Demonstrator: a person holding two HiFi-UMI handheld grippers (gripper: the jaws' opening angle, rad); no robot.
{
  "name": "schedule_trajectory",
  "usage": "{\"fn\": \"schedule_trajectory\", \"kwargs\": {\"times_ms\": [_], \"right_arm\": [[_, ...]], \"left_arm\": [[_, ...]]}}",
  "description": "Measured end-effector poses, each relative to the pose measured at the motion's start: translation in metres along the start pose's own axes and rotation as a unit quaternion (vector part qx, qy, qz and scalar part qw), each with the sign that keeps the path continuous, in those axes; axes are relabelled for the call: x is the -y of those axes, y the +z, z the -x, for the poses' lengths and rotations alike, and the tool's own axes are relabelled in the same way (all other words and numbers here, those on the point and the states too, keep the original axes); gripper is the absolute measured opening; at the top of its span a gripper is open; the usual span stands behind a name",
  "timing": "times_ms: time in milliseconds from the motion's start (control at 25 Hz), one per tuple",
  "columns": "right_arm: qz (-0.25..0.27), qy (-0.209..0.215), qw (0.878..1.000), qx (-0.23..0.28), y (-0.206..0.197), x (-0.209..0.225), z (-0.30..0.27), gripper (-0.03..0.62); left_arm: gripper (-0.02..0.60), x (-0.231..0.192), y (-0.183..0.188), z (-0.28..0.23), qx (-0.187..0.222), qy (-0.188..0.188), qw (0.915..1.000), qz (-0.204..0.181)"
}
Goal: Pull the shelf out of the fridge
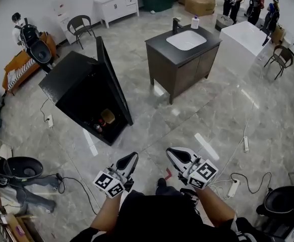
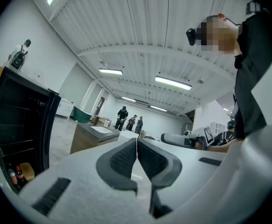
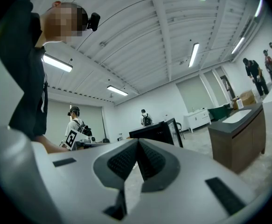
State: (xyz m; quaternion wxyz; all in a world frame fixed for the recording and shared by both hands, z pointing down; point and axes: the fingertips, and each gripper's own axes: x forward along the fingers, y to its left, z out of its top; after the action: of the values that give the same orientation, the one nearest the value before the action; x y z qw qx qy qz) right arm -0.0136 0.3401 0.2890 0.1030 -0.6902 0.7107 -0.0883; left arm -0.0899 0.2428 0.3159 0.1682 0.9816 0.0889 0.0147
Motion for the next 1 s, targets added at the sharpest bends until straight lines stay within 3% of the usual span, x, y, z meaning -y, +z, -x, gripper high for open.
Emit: {"fn": "schedule_trajectory", "kwargs": {"times_ms": [200,440,720,1000], "right_arm": [[-0.017,0.042,0.999,-0.003,-0.006,0.012,-0.026,0.026],[-0.044,0.061,0.997,-0.014,-0.017,0.031,-0.051,0.026],[-0.043,0.071,0.996,-0.036,-0.011,0.059,-0.093,0.026],[-0.048,0.085,0.993,-0.069,-0.005,0.093,-0.155,0.026]], "left_arm": [[0.023,-0.022,0.0,-0.003,-0.004,0.044,0.999,0.008],[0.023,-0.048,0.017,-0.005,0.015,0.074,0.9971,-0.003],[0.023,-0.099,0.012,-0.021,0.045,0.086,0.994,0.049],[0.023,-0.16,0.038,-0.05,0.083,0.091,0.99,0.068]]}}
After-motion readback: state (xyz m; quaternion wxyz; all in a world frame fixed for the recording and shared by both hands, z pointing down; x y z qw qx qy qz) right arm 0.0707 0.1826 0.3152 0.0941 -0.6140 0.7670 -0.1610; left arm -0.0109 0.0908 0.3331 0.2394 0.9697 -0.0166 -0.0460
